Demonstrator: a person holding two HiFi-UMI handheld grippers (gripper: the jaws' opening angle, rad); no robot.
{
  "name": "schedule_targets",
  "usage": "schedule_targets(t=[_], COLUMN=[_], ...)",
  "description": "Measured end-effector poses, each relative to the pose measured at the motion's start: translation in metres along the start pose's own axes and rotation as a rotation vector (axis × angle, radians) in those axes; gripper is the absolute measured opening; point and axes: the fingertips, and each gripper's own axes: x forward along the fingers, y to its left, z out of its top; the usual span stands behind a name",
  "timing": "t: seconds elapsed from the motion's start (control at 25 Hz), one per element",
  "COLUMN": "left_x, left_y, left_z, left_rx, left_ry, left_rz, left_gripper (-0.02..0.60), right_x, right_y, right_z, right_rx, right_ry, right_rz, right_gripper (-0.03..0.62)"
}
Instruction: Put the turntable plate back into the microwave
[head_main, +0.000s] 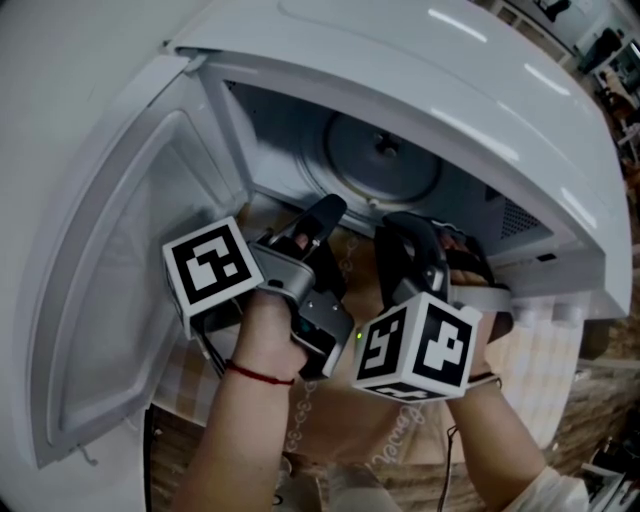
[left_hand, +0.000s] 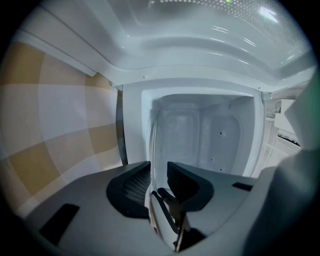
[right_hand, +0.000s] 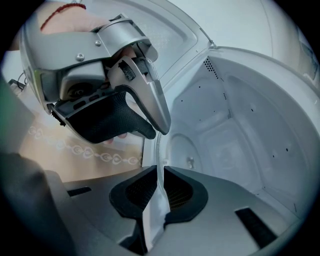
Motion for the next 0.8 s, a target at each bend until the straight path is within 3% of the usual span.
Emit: schedule_targets(t=[0.8], left_x=[0.001], left_y=[-0.004], left_z=[-0.012], left_rx=[-0.021], left_ry=[0.048], left_rz=[-0.106], left_gripper=[0.094], right_x=[-0.002], right_y=[0.002], right_z=[0.002], right_rx=[-0.080], right_ry=[-0.031], right_rz=[-0.087], right_gripper=[0.060])
